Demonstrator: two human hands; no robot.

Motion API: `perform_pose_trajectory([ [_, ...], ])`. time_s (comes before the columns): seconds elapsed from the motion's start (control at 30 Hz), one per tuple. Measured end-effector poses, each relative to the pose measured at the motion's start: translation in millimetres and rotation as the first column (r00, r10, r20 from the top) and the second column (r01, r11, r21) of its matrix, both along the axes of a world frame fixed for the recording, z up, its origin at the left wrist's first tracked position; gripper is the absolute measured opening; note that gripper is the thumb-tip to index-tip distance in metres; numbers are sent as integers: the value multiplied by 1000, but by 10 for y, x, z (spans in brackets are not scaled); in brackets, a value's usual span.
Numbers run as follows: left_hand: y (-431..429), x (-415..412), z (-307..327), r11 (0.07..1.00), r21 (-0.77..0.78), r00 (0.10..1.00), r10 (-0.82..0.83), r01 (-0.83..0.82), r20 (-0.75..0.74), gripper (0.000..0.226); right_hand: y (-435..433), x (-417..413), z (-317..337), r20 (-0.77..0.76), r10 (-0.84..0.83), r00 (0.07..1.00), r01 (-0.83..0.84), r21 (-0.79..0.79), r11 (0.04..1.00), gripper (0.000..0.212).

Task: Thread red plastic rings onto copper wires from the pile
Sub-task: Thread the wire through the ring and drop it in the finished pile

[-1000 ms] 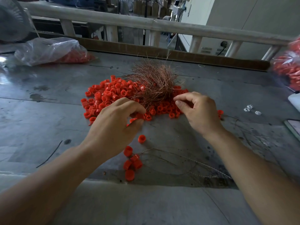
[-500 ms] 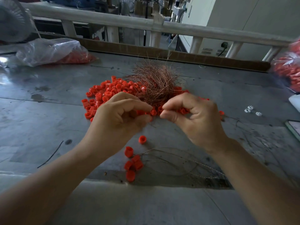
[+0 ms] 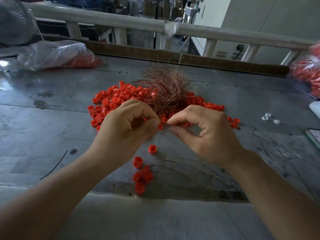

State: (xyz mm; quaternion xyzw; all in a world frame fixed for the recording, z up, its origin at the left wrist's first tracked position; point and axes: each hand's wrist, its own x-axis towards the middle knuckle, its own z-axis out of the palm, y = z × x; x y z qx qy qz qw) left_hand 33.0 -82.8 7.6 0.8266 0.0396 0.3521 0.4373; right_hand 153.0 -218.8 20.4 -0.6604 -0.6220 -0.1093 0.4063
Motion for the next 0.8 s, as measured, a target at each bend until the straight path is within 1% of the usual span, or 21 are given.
perform_pose_trajectory([
  [0.1, 10, -9, 15, 996, -83, 1000, -25, 27, 17, 14, -24, 30, 38, 0, -69, 998, 69, 39, 997, 5],
  [0.2, -16, -14, 14, 990, -109, 996, -88, 87, 3, 36, -47, 40, 77, 13, -130, 991, 129, 95, 987, 4],
  [0.27, -13, -8, -3, 978, -188, 996, -92, 86, -22, 52, -58, 32, 89, 0, -150, 989, 149, 103, 983, 4],
  [0.3, -8, -4, -9, 973, -216, 996, -85, 76, -32, 51, -60, 24, 92, -7, -153, 988, 153, 100, 983, 4],
  [0.4, -21, -10, 4, 980, -191, 997, -66, 56, -48, 27, -53, -6, 90, -20, -157, 987, 158, 78, 984, 4],
  [0.43, -28, -17, 15, 982, -184, 997, -57, 46, -55, 24, -51, -15, 88, -21, -157, 987, 158, 69, 985, 4],
  [0.53, -30, -19, 31, 989, -146, 998, -36, 28, -56, 28, -41, -33, 82, -23, -154, 988, 155, 45, 987, 4],
  [0.67, -20, -13, 34, 978, -203, 998, -52, 41, -48, 32, -34, -37, 82, -27, -157, 987, 157, 33, 987, 4],
  [0.8, -26, -11, 38, 975, -217, 997, -68, 57, -44, 31, -36, -47, 78, -31, -152, 988, 153, 33, 988, 4],
])
